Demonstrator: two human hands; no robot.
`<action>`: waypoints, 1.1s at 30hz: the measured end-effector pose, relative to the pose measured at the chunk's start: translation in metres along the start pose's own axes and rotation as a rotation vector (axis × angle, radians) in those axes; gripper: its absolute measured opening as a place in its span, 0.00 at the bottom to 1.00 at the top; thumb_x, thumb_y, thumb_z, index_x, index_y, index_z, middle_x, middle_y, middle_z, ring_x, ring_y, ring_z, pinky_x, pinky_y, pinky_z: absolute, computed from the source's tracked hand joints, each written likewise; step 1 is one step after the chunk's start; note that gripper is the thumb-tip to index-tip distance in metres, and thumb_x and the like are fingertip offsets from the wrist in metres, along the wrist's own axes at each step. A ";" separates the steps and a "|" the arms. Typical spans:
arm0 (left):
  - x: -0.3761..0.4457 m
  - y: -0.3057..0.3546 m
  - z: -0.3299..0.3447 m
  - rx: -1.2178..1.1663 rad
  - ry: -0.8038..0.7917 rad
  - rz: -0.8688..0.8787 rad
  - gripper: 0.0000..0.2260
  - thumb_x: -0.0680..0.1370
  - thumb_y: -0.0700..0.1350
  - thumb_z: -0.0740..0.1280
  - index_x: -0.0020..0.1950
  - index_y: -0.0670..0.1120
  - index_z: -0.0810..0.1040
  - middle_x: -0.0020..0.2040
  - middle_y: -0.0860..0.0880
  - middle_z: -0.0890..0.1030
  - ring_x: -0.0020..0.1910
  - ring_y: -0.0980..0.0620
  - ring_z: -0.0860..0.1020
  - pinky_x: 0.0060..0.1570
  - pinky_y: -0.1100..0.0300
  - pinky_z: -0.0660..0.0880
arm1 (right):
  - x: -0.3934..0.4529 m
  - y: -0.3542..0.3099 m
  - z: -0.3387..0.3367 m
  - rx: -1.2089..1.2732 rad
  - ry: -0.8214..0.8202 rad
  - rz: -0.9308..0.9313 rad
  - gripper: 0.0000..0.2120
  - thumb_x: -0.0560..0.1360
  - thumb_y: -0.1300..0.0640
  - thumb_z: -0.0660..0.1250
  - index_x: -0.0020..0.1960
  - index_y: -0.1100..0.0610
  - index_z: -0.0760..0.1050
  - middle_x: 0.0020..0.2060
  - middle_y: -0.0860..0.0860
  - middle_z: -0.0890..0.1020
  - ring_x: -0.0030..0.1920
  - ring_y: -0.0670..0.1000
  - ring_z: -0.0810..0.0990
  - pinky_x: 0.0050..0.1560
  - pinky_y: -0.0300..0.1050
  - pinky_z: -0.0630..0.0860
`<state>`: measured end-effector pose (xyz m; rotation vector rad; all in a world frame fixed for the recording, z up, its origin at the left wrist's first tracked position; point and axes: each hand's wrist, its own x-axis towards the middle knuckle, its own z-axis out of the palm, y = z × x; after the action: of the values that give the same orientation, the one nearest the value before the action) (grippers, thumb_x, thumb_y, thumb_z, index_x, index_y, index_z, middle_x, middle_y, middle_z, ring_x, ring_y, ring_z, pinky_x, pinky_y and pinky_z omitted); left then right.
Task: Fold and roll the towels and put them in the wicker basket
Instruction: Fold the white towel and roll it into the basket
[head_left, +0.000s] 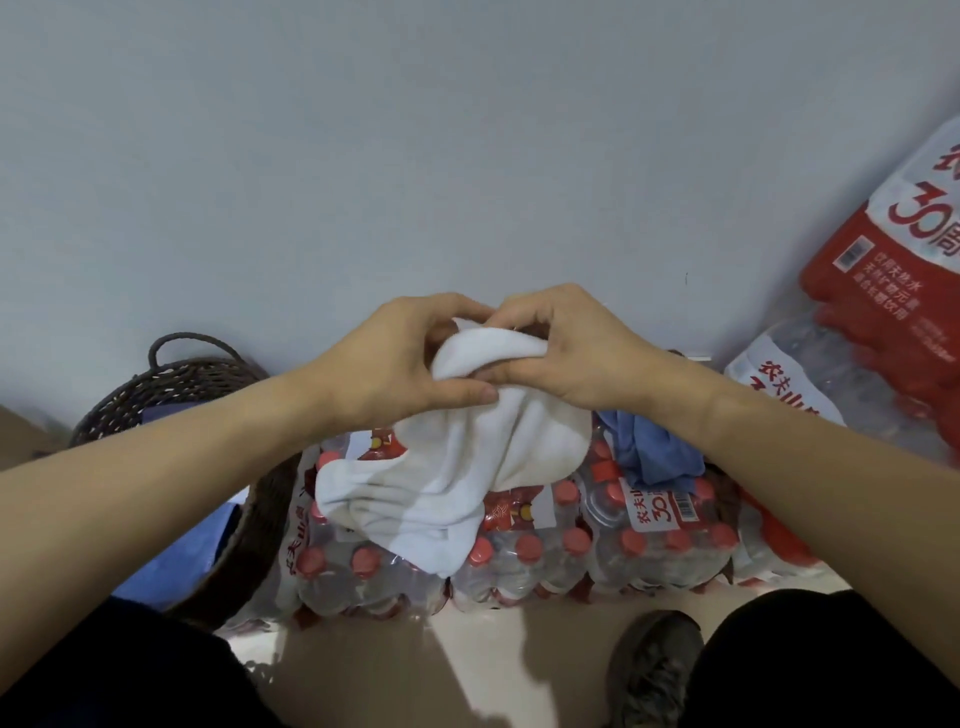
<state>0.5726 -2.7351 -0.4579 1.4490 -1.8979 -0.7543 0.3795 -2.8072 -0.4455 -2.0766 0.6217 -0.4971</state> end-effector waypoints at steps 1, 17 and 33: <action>-0.002 -0.002 -0.004 0.046 0.006 -0.009 0.15 0.69 0.51 0.78 0.53 0.52 0.81 0.38 0.56 0.83 0.37 0.61 0.80 0.39 0.67 0.75 | 0.001 0.002 0.000 0.015 0.026 -0.004 0.08 0.68 0.57 0.79 0.45 0.53 0.84 0.41 0.47 0.85 0.42 0.43 0.84 0.43 0.34 0.77; -0.055 -0.071 -0.011 0.084 -0.098 -0.515 0.13 0.75 0.55 0.71 0.42 0.48 0.74 0.38 0.54 0.80 0.36 0.57 0.77 0.33 0.66 0.68 | 0.020 0.094 0.132 -0.462 -0.333 0.302 0.17 0.60 0.46 0.78 0.39 0.49 0.71 0.35 0.44 0.74 0.37 0.49 0.76 0.37 0.41 0.69; -0.088 -0.104 0.013 0.390 -0.369 -0.498 0.11 0.80 0.52 0.64 0.49 0.45 0.74 0.44 0.49 0.78 0.49 0.43 0.77 0.46 0.57 0.69 | -0.020 0.090 0.156 -0.154 -0.851 0.646 0.10 0.68 0.49 0.78 0.44 0.48 0.78 0.40 0.42 0.84 0.43 0.44 0.82 0.42 0.37 0.76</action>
<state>0.6440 -2.6729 -0.5567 2.2048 -2.0553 -0.9666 0.4289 -2.7386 -0.6059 -1.8403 0.7497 0.7846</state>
